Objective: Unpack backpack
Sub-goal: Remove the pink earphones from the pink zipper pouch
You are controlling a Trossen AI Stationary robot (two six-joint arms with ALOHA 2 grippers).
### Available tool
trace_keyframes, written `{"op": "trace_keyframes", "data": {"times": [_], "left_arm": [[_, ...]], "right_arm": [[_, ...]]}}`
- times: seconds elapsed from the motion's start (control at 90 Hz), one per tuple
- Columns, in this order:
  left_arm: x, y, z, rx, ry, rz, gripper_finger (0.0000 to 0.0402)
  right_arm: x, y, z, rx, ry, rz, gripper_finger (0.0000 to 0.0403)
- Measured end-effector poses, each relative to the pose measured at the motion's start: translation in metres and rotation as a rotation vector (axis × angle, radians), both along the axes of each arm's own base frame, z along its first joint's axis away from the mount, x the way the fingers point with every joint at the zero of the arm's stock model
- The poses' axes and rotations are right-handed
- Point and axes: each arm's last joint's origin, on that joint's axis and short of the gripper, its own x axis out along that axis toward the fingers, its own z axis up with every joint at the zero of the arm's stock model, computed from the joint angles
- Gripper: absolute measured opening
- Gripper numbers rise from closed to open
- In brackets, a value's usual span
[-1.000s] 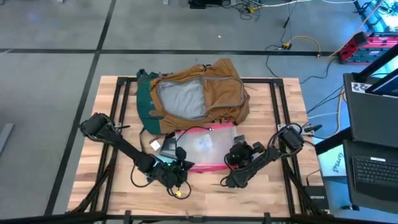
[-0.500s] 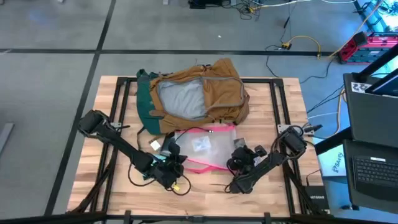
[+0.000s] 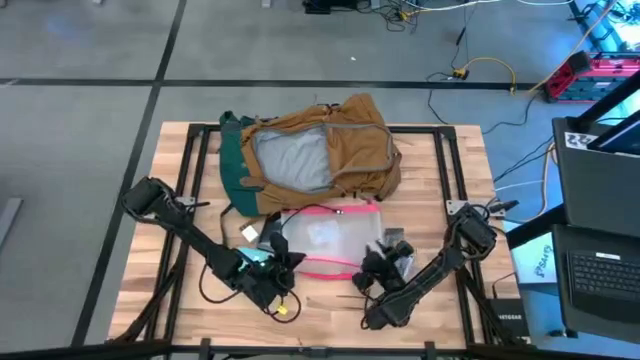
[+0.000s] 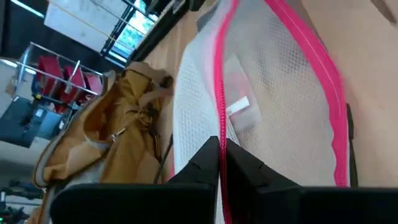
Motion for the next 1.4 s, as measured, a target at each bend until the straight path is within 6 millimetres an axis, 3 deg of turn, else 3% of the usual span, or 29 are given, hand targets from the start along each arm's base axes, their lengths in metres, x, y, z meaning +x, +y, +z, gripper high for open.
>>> {"op": "trace_keyframes", "data": {"times": [0.233, 0.422, 0.611, 0.778, 1.222, 1.4], "left_arm": [[0.003, 0.002, 0.002, 0.009, -0.015, 0.004, 0.0], [0.007, 0.004, 0.005, 0.009, -0.034, 0.009, 0.0], [0.008, 0.004, 0.006, 0.014, -0.046, 0.0, 0.0], [0.008, 0.003, 0.007, 0.013, -0.047, 0.0, 0.0], [0.005, -0.002, 0.006, -0.011, -0.037, -0.043, 0.0], [0.003, -0.005, 0.006, -0.009, -0.034, -0.053, 0.0]], "right_arm": [[0.024, 0.034, 0.029, -0.059, -0.152, 0.27, 0.0134], [0.051, 0.054, 0.025, 0.007, -0.139, 0.433, 0.0125], [0.072, 0.059, 0.014, 0.034, -0.09, 0.528, 0.0116], [0.086, 0.044, -0.006, 0.081, -0.028, 0.499, 0.0111], [0.097, -0.033, -0.049, 0.056, -0.042, 0.235, 0.0111], [0.1, -0.045, -0.055, 0.117, 0.059, 0.265, 0.0147]]}}
